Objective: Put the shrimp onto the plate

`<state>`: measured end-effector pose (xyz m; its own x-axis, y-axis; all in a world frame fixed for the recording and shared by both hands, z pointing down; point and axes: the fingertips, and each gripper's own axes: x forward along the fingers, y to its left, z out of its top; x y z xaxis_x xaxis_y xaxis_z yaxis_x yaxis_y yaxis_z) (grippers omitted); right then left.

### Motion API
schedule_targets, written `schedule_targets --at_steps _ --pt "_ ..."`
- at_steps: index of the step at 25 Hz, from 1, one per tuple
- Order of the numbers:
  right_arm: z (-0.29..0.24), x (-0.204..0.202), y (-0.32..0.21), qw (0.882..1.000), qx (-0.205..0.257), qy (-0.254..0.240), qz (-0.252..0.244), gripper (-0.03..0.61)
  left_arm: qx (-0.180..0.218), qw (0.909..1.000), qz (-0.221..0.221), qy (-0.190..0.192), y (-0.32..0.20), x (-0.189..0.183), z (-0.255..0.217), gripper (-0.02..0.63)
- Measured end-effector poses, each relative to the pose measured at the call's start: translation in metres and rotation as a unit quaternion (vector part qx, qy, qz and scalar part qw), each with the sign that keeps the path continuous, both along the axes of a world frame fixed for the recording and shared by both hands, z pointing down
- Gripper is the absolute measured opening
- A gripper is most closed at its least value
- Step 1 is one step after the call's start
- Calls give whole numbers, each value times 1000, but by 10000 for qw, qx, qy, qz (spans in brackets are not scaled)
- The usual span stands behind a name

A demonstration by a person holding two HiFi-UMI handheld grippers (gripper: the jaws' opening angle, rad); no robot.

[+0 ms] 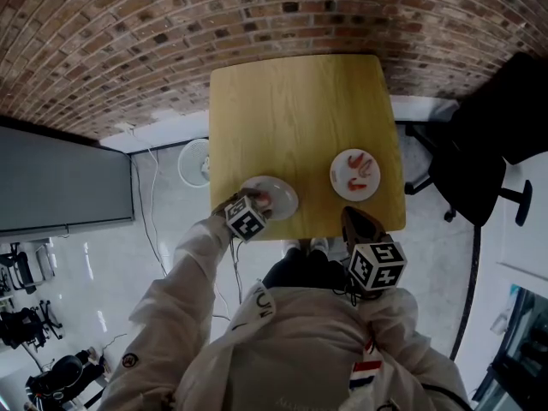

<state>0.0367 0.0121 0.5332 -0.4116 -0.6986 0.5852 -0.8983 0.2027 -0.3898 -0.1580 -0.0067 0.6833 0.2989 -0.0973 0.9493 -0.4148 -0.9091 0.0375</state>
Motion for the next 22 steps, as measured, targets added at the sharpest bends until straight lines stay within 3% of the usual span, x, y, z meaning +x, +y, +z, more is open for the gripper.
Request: schedule_targets --at_steps 4,22 --pt "1 1 2 10000 -36 -9 51 23 -84 9997 193 -87 2 -1 1 225" --pt "5 0 7 9999 -104 -20 114 23 -394 9987 298 -144 6 0 3 201"
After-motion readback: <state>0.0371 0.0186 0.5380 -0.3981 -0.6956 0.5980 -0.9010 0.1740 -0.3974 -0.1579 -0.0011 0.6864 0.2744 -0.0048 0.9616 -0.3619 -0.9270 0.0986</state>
